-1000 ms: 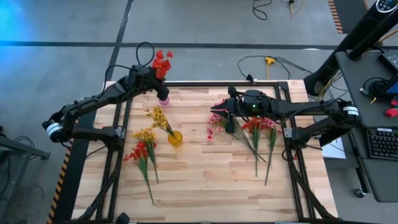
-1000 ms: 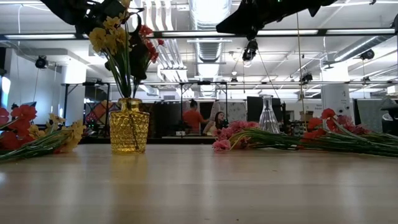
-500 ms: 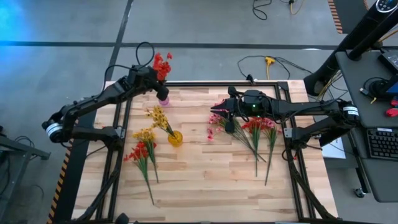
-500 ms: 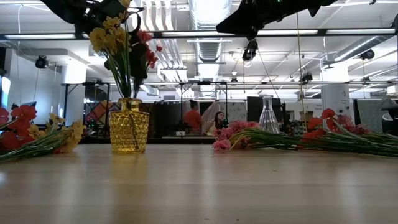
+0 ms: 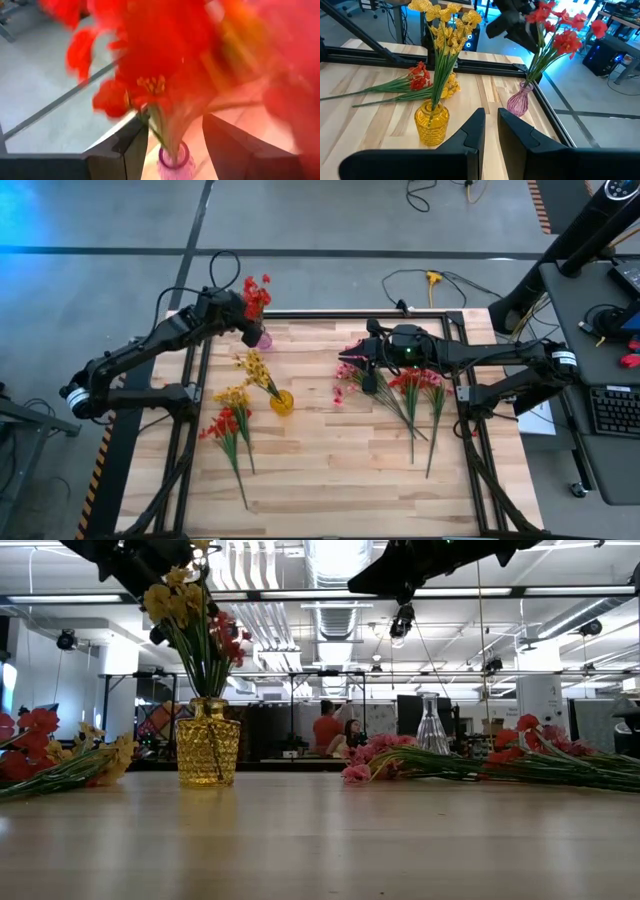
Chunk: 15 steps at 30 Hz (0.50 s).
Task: Sort flowers into vase by color
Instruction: Put the center red flower into the pink flower vase, then put the left pink flower into the transparent flower vase
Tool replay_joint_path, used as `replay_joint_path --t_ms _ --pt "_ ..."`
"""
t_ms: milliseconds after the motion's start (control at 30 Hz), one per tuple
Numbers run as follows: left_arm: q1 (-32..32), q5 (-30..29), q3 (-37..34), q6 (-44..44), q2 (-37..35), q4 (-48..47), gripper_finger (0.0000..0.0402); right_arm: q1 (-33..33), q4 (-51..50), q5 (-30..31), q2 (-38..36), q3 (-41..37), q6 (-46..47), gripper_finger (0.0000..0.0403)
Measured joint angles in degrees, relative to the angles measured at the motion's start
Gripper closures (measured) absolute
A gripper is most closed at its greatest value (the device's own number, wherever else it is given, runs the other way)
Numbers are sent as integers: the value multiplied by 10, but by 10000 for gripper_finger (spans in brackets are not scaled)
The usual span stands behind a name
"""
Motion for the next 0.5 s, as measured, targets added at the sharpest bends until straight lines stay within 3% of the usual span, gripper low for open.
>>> replay_joint_path --t_ms 500 --pt "-1 4 0 -39 -146 -114 229 0 -96 0 -46 0 128 360"
